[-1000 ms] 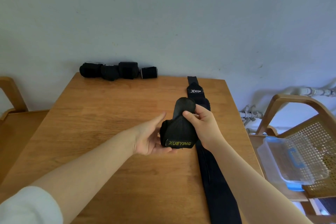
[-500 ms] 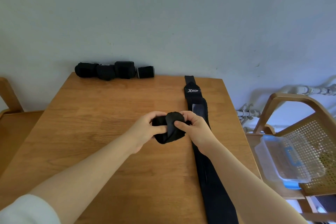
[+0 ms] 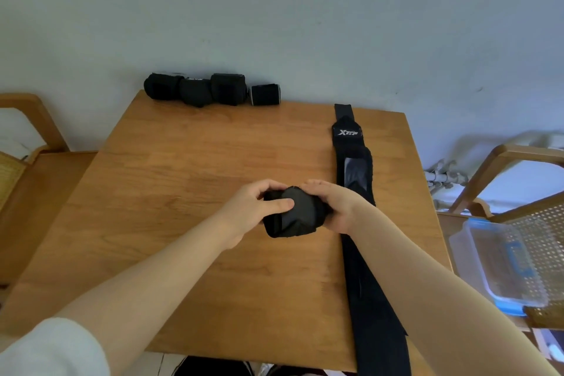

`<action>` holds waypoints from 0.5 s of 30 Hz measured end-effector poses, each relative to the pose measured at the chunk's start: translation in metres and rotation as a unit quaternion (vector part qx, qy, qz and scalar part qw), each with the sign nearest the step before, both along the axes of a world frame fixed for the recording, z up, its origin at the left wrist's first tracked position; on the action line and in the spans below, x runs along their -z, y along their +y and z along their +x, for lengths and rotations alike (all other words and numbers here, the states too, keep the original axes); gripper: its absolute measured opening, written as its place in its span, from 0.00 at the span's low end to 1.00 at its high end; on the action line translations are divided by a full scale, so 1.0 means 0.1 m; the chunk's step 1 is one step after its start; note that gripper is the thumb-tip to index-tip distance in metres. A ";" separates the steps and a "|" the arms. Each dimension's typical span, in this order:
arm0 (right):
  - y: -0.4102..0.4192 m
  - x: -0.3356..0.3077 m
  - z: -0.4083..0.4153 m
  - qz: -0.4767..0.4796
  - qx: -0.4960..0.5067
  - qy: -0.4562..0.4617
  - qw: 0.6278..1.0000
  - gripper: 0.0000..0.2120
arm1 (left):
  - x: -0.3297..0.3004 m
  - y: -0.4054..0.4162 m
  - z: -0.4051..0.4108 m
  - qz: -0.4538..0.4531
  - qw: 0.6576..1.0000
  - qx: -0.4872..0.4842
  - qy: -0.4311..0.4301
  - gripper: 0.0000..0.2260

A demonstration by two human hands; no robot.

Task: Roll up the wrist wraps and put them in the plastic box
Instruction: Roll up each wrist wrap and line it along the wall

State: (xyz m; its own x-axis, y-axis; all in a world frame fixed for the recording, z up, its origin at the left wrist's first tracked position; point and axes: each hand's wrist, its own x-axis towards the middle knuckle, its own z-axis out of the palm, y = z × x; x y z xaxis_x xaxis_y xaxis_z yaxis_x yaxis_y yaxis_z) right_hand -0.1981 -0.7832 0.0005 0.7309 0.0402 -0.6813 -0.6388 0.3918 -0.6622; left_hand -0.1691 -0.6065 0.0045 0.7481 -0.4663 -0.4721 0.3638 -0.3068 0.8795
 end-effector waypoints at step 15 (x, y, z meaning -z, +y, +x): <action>0.01 -0.31 0.70 -0.633 -0.359 -0.307 0.613 0.29 | -0.20 -0.11 0.89 -0.048 0.973 -0.073 0.215 0.08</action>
